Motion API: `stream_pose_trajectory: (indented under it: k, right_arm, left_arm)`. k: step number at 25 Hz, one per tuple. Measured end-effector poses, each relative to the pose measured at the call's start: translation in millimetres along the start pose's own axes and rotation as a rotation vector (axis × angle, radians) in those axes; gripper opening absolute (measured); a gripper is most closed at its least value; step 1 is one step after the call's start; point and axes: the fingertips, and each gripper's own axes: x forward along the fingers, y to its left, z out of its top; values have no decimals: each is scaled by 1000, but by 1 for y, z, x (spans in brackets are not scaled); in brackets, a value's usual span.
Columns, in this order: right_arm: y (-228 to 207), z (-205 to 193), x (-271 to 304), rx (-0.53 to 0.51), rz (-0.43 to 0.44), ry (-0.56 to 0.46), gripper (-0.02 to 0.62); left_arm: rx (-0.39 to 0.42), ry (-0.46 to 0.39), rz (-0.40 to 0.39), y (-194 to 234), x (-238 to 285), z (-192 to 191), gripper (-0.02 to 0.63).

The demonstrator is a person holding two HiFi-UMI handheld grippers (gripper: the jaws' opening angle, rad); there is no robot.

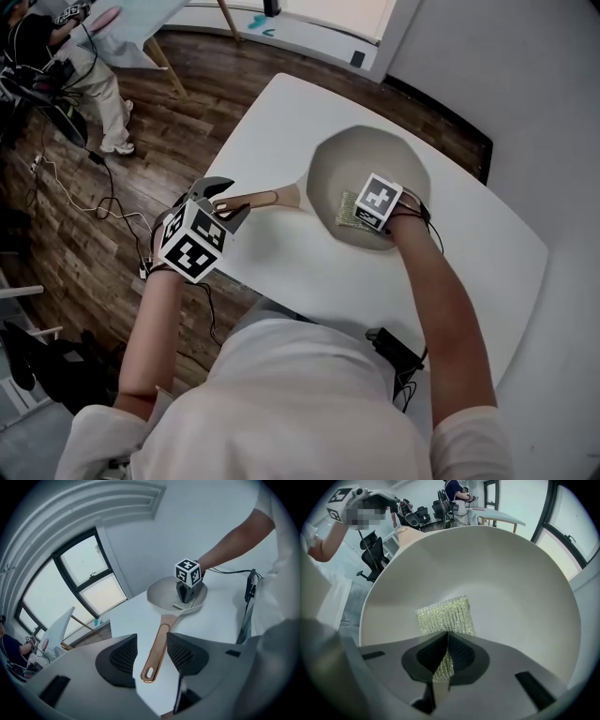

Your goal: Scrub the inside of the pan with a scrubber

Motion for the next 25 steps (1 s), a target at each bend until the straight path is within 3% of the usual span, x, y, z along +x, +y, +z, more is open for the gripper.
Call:
stream_pose_trajectory:
  k: [13,25]
  right_arm:
    - [15,4,-2,49,131,-6,23]
    - [29,9,0,173,298,-99,23]
  left_arm:
    - [-15,-182,103,-17,-48,21,179]
    - [-40,-190,78,-50,-48,14,181]
